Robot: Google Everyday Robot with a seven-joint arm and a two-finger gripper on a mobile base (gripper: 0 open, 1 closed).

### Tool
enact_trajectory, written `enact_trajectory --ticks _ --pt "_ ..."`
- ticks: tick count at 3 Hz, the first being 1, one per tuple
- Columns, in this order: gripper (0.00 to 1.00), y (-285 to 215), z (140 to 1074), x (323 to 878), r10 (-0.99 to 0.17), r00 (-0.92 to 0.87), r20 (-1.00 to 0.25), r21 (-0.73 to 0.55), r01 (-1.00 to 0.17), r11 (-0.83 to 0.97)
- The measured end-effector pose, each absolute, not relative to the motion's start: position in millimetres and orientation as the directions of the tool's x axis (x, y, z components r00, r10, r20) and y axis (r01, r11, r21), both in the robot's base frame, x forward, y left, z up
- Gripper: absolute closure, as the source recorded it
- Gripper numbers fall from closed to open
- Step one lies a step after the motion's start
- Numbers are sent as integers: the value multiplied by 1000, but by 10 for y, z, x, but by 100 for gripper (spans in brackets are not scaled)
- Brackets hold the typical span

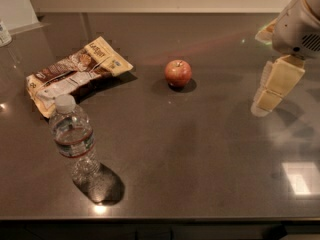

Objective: Pick apple

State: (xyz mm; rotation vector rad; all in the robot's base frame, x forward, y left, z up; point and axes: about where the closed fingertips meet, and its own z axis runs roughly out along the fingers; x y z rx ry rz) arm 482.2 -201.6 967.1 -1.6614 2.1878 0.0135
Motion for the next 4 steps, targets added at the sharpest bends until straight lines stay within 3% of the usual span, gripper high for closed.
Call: enact_trajectory --ticks 4 --pt "0 -1437 9180 6137 -823 -228 -520 -224 -894 389"
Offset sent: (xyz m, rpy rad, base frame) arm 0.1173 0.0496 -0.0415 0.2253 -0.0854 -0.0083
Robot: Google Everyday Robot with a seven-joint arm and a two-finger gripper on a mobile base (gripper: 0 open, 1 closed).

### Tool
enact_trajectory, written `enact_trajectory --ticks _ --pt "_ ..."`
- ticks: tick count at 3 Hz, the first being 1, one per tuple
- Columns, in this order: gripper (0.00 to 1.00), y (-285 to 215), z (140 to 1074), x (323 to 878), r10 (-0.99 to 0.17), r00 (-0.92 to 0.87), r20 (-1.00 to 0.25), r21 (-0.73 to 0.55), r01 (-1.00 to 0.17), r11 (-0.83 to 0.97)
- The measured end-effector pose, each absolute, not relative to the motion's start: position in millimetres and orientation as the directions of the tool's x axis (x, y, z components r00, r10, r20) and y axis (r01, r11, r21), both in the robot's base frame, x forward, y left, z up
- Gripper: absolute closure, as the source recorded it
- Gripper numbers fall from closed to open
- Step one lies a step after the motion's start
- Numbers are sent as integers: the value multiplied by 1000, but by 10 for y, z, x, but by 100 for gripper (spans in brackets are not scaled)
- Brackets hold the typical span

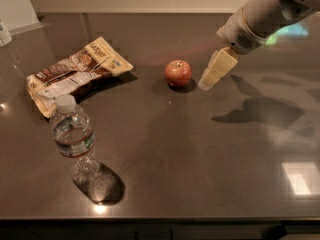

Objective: Pick apple

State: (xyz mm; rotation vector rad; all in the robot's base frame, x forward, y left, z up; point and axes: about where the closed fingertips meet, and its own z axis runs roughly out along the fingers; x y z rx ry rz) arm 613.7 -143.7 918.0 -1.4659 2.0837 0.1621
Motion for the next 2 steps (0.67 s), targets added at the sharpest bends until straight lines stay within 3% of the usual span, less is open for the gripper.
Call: enact_trajectory --ticks 2 --pt "0 -1231 8878 6514 -804 -296 -516 -186 -877 443"
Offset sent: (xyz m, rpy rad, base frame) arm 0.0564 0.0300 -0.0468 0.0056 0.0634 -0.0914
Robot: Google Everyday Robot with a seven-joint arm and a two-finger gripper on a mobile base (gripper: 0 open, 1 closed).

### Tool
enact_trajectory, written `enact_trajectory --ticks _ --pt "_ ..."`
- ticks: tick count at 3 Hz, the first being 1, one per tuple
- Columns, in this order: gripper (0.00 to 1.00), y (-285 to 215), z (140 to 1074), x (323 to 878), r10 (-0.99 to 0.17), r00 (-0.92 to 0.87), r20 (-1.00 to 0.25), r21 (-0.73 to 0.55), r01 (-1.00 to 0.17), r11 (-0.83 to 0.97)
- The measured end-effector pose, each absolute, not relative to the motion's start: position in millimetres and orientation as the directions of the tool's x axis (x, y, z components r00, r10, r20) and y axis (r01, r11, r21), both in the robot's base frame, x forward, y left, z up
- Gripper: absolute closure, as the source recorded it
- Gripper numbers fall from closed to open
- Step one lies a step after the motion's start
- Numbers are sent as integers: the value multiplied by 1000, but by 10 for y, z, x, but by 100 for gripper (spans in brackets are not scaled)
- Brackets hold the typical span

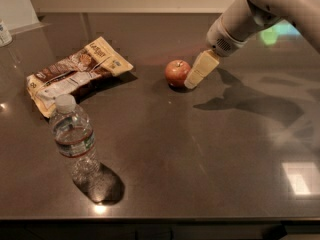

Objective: Pick apple

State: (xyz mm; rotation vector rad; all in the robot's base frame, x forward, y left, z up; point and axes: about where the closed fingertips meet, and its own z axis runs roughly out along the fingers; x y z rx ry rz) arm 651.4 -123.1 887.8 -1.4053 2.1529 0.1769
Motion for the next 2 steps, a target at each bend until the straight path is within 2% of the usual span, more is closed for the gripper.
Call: enact_trajectory --ticks 2 --pt "0 -936 8566 6586 -794 -319 -518 -96 -900 424"
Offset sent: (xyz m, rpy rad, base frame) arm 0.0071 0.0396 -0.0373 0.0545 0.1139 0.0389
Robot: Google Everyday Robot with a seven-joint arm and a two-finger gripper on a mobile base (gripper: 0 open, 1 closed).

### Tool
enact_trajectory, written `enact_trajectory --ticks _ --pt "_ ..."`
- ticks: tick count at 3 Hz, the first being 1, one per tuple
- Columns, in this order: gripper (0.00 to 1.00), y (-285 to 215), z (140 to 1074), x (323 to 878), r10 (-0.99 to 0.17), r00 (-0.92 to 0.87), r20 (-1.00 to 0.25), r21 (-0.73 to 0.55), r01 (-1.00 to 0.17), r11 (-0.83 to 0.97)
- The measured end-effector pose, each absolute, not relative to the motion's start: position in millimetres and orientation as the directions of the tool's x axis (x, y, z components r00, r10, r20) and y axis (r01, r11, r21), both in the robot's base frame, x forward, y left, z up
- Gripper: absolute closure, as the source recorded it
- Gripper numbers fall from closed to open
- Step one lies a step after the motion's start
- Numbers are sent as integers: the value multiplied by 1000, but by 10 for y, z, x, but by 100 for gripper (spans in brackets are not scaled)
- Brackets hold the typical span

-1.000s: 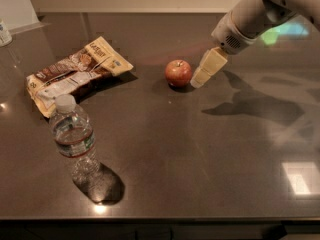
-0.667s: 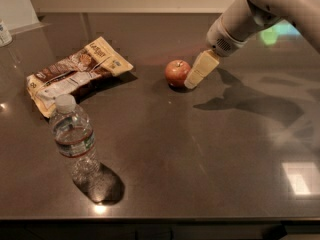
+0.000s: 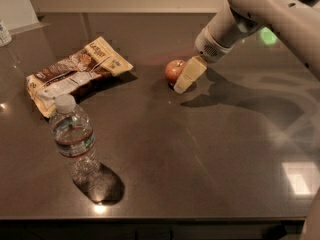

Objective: Pick apple

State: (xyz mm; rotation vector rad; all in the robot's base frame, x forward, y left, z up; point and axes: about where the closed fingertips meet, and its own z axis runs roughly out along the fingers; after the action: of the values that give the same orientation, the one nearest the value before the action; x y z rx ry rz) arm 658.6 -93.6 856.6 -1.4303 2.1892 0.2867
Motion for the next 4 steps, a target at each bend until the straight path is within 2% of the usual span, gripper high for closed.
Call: enact_trajectory --ticks 1,2,4 --pt "0 -841 8496 6559 -795 -315 -519 -76 -909 410" --pt "18 -769 8456 6555 -793 -304 -529 -65 -917 395" --pt "65 -677 8509 6510 -785 -279 -554 -52 -929 367"
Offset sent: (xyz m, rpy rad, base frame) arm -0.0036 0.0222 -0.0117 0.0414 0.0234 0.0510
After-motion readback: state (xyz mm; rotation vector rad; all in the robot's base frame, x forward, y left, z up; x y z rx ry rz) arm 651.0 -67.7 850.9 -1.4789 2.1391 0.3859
